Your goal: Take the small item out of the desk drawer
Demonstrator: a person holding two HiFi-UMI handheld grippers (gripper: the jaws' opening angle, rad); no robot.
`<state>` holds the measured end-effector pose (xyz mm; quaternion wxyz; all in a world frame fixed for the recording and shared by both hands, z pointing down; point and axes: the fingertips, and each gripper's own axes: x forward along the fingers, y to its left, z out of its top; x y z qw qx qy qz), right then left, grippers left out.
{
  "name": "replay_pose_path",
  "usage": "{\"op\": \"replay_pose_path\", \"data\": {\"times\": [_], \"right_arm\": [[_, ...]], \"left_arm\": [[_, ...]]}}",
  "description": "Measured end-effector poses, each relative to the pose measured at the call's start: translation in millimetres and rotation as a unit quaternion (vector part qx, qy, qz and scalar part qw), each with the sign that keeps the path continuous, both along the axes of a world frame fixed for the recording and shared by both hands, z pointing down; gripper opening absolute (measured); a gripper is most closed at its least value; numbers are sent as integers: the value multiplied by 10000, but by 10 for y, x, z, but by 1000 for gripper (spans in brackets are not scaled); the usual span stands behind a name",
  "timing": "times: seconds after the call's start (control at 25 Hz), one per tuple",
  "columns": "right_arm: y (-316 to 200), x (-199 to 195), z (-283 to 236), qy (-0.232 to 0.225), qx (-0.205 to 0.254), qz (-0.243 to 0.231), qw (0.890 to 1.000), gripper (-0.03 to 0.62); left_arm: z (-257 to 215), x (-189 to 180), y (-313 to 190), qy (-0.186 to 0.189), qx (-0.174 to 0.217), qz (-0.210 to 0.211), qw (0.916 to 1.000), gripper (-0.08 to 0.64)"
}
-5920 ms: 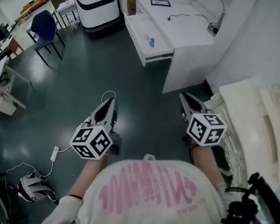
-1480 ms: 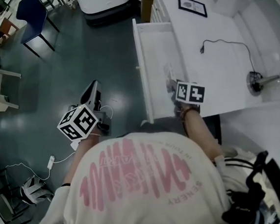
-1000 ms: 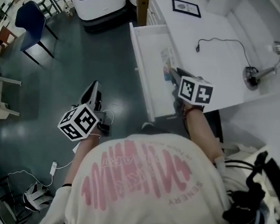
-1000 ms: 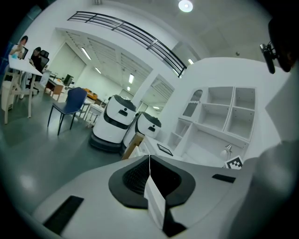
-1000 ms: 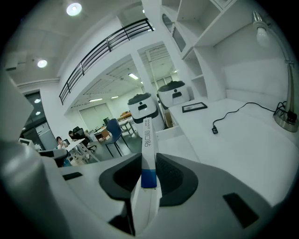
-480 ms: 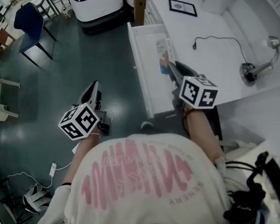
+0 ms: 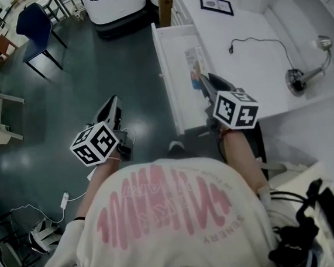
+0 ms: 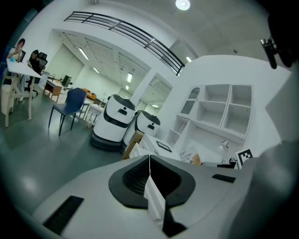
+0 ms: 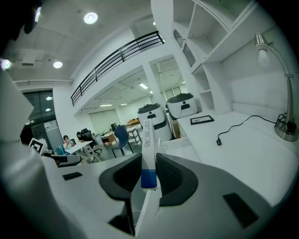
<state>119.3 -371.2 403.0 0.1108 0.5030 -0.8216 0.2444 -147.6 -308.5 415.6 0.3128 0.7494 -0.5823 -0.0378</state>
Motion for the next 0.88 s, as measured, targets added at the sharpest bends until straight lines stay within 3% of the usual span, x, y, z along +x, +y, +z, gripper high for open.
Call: {"op": "replay_pose_path", "data": {"times": [0.88], "right_arm": [[89, 64, 124, 194, -110, 49, 9997, 104]], "left_arm": [[0, 41, 63, 40, 38, 53, 10000, 32]]}}
